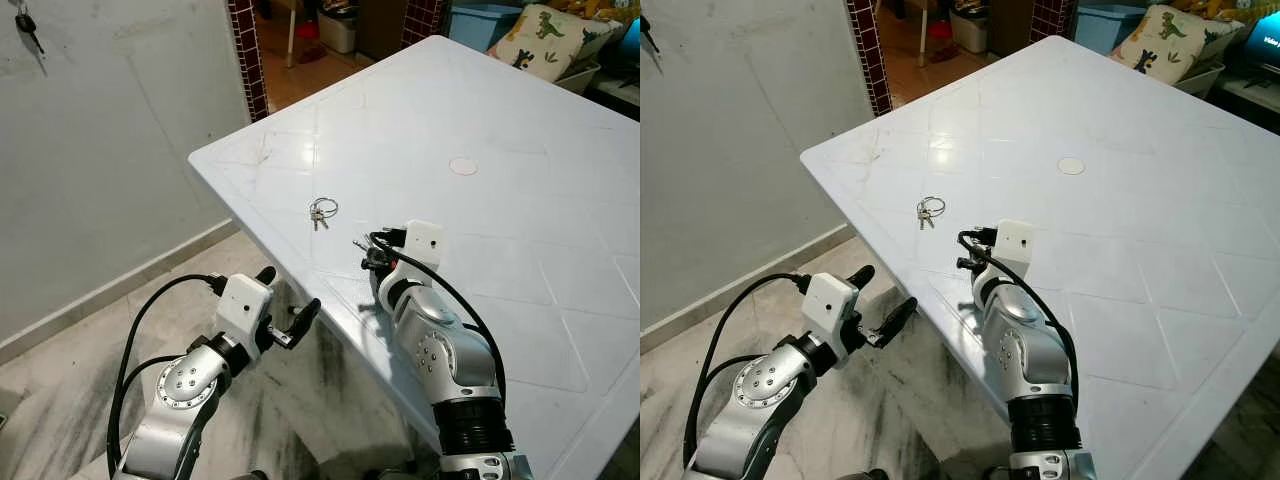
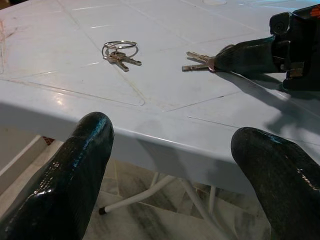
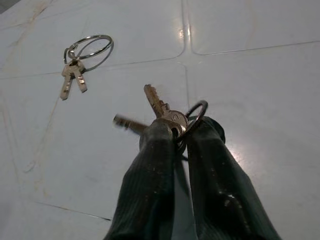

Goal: Hang keys on a hook

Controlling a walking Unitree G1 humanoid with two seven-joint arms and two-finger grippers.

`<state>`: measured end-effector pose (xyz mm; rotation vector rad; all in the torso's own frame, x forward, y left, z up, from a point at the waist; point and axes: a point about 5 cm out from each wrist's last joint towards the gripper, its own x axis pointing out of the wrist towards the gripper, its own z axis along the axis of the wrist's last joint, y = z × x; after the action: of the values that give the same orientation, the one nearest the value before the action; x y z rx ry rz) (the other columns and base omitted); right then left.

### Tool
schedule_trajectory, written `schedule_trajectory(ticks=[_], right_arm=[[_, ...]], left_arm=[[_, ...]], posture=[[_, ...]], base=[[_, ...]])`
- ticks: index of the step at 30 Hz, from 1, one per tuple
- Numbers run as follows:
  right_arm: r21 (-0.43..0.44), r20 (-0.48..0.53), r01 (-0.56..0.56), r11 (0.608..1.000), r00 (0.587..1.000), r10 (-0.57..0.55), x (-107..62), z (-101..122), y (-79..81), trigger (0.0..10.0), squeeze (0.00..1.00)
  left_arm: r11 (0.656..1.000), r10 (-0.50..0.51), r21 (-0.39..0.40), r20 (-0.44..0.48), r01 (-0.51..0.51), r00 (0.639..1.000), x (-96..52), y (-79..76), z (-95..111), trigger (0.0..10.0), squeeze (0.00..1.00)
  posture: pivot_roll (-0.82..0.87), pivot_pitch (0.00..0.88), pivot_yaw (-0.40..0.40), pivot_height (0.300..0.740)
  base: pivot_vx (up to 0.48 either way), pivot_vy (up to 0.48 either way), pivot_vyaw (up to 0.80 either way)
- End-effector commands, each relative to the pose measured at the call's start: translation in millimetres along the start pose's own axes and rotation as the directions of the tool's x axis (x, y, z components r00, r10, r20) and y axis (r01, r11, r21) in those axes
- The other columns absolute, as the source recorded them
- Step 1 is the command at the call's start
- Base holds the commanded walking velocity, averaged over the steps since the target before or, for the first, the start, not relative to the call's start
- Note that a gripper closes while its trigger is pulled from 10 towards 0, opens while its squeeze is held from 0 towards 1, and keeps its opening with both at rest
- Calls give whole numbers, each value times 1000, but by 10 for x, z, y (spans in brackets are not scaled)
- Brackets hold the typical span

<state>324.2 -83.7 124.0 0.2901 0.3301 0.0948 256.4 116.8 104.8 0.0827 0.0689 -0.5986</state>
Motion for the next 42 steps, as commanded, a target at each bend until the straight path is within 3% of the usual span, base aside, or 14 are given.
schedule_trajectory(ticks=[1, 14, 20, 21, 22, 23, 24, 26, 27, 31, 34, 36, 42], right_arm=[[39, -37, -52, 998, 998, 54, -12, -111, 194, 0, 0], [-30, 12, -32, 999, 999, 32, 13, -21, 117, 0, 0], [-176, 223, -50, 983, 971, 90, -16, 288, 149, 157, 0], [-179, 262, -61, 982, 959, 107, -33, 346, 164, 980, 0], [-179, 262, -61, 982, 959, 107, -33, 346, 164, 980, 0], [-176, 316, -87, 981, 938, 140, -67, 436, 191, 3490, 0], [-189, 342, -96, 977, 926, 157, -88, 477, 206, 3490, 0], [-231, 374, -101, 968, 909, 184, -124, 534, 222, 6510, 0], [-227, 385, -108, 968, 903, 191, -142, 562, 212, 9961, 0], [-239, 396, -122, 963, 893, 211, -175, 585, 180, 10000, 0], [-256, 406, -153, 954, 879, 250, -267, 591, 134, 10000, 0], [-254, 402, -167, 953, 878, 261, -327, 583, 110, 10000, 0], [-289, 376, -178, 941, 883, 282, -521, 491, 31, 10000, 0]], left_arm=[[1000, 4, 4, -2, -4, 1000, -6, 14, -5, 10000, 0], [1000, 6, 4, -3, -6, 1000, -3, 25, -5, 10000, 0], [1000, 12, 5, -3, -12, 1000, -7, 26, -9, 10000, 0], [1000, 16, 6, -3, -16, 1000, -9, 29, -8, 10000, 0], [1000, 16, 6, -3, -16, 1000, -9, 29, -8, 10000, 0], [999, 31, 15, 0, -31, 1000, -18, 43, -2, 10000, 0], [999, 41, 21, 2, -41, 999, -27, 51, 1, 10000, 0], [997, 70, 37, 11, -70, 997, -46, 72, 17, 10000, 0], [994, 100, 51, 21, -101, 995, -59, 96, 37, 10000, 0], [978, 190, 83, 42, -193, 981, -91, 174, 78, 10000, 0], [923, 351, 143, 68, -357, 934, -164, 311, 129, 10000, 0], [904, 400, 139, 65, -405, 914, -215, 352, 133, 10000, 0], [880, 454, 130, 44, -456, 890, -373, 341, 89, 10000, 0]], posture=[[54, 144, 41, 740], [52, 151, 42, 740], [54, 149, 40, 740], [54, 149, 40, 740], [54, 149, 40, 740], [50, 147, 40, 740], [48, 146, 40, 740], [44, 142, 40, 740], [42, 141, 39, 740], [37, 137, 39, 740], [34, 136, 36, 740], [32, 136, 36, 740], [29, 140, 36, 740]], base=[[0, 0, 0], [0, 0, 0], [0, 0, 0], [0, 0, 0], [0, 0, 0], [0, 0, 0], [0, 0, 0], [0, 0, 0], [0, 0, 0], [0, 0, 0], [0, 0, 0], [0, 0, 0], [0, 0, 0]])
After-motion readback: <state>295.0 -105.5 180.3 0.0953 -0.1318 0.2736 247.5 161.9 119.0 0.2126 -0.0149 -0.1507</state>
